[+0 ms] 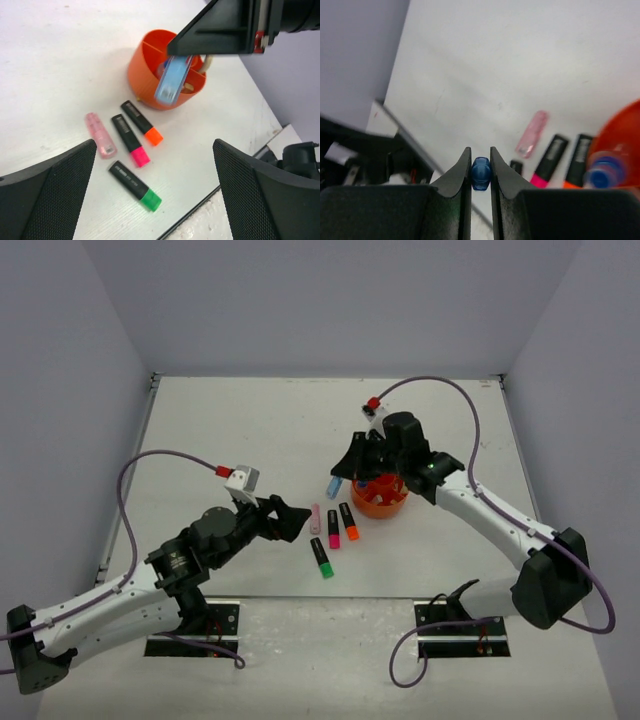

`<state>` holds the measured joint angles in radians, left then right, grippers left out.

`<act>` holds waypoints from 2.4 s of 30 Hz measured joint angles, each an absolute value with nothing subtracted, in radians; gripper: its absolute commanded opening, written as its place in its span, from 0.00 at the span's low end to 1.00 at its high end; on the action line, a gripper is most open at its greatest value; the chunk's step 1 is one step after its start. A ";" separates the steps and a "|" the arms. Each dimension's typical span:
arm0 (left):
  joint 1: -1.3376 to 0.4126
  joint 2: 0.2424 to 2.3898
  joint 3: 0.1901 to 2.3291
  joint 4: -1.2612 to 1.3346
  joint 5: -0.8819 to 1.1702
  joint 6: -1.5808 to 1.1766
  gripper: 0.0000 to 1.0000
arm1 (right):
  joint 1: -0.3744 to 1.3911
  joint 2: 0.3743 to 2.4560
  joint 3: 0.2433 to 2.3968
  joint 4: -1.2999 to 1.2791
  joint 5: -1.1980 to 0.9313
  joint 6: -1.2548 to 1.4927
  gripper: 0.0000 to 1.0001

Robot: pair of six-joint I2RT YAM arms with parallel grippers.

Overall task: Sort the stationery into containers
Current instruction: Place the stationery in the storage box, then pick up the stationery from the center of the board.

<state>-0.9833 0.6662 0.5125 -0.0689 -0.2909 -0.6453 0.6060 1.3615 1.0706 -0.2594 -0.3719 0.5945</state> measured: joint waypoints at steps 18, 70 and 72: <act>-0.983 0.461 0.634 -0.475 -0.482 -0.698 1.00 | 0.403 1.526 1.284 -0.421 0.197 0.608 0.00; -0.983 1.744 1.016 -0.347 -0.435 -0.724 0.55 | 0.405 0.923 1.053 -0.509 0.123 0.520 0.54; -0.983 1.744 1.016 -0.347 -0.436 -0.736 0.54 | 0.405 0.922 1.041 -0.523 0.113 0.518 0.54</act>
